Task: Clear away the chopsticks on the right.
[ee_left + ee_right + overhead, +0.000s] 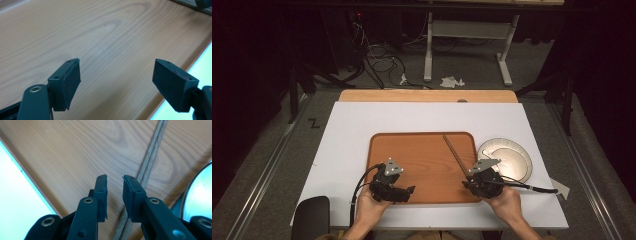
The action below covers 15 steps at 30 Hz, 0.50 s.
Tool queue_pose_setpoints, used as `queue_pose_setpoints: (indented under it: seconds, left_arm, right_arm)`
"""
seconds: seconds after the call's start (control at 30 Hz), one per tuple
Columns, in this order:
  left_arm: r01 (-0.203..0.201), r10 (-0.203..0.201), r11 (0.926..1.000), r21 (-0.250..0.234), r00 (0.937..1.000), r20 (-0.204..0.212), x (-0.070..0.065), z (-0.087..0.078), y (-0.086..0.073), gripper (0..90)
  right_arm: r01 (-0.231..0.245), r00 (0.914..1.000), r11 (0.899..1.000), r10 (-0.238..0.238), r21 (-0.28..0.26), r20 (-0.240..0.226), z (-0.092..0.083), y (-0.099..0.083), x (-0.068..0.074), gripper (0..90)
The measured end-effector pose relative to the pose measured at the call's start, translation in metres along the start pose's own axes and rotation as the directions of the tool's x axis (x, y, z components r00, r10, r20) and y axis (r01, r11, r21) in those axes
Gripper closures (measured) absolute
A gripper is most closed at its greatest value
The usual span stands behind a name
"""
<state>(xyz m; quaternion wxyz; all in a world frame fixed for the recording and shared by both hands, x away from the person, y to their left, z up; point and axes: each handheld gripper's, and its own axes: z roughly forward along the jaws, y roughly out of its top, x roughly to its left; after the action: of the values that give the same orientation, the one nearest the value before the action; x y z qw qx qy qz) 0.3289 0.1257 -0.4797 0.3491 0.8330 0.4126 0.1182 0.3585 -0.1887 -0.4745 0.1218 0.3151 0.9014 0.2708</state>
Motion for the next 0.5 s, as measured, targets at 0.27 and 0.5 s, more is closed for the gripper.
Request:
queue_pose_setpoints:
  seconds: [0.27,0.5]
  left_arm:
    - [-0.035,0.035,0.9994,-0.008,0.9994,-0.007,-0.006,-0.002,0.001,22.6]
    - [-0.026,0.027,0.9996,-0.011,0.9996,0.001,-0.004,-0.003,0.0,22.6]
  right_arm:
    - [0.012,0.9997,0.998,-0.011,-0.057,0.021,-0.021,-0.005,-0.004,72.6]
    - [-0.012,0.9991,0.995,0.016,-0.094,0.038,-0.04,-0.016,-0.01,70.7]
